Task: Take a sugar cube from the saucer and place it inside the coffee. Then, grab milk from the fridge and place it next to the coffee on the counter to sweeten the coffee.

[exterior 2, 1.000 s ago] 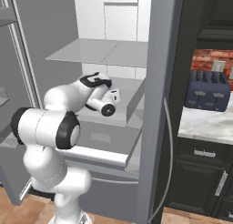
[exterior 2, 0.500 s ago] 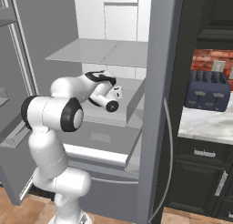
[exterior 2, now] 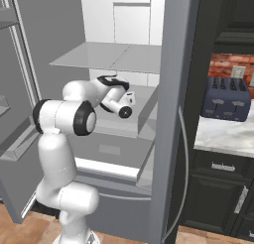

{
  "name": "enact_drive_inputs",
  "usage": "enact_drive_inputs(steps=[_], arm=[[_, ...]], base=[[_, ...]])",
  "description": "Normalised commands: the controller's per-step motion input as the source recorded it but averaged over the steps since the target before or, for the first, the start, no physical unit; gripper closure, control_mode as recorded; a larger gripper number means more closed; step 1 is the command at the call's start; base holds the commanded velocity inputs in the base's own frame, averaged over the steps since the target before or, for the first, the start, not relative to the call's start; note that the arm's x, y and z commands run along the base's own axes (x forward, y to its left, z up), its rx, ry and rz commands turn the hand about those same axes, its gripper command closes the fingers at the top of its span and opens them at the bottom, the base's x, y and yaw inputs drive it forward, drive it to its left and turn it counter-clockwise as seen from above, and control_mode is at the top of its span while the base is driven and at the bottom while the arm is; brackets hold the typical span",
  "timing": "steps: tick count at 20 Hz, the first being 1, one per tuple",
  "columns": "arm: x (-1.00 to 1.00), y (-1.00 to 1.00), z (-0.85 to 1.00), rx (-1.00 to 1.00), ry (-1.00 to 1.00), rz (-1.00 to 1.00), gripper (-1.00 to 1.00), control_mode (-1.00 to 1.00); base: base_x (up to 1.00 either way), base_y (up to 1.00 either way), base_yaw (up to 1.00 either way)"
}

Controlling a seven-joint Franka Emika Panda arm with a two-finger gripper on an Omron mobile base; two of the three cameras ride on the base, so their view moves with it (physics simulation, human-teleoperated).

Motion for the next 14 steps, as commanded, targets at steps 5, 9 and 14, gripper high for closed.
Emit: enact_drive_inputs(steps=[5,9,14], arm=[[0.30,0.00,-0.16,0.00,0.00,0.02,-1.00,-1.00],[0.28,0.00,-0.13,0.00,0.00,0.05,-1.00,-1.00],[0.31,0.00,-0.09,0.00,0.00,0.04,-1.00,-1.00]], base=[[0.00,0.00,0.00],[0.00,0.00,0.00],[0.00,0.00,0.00]])
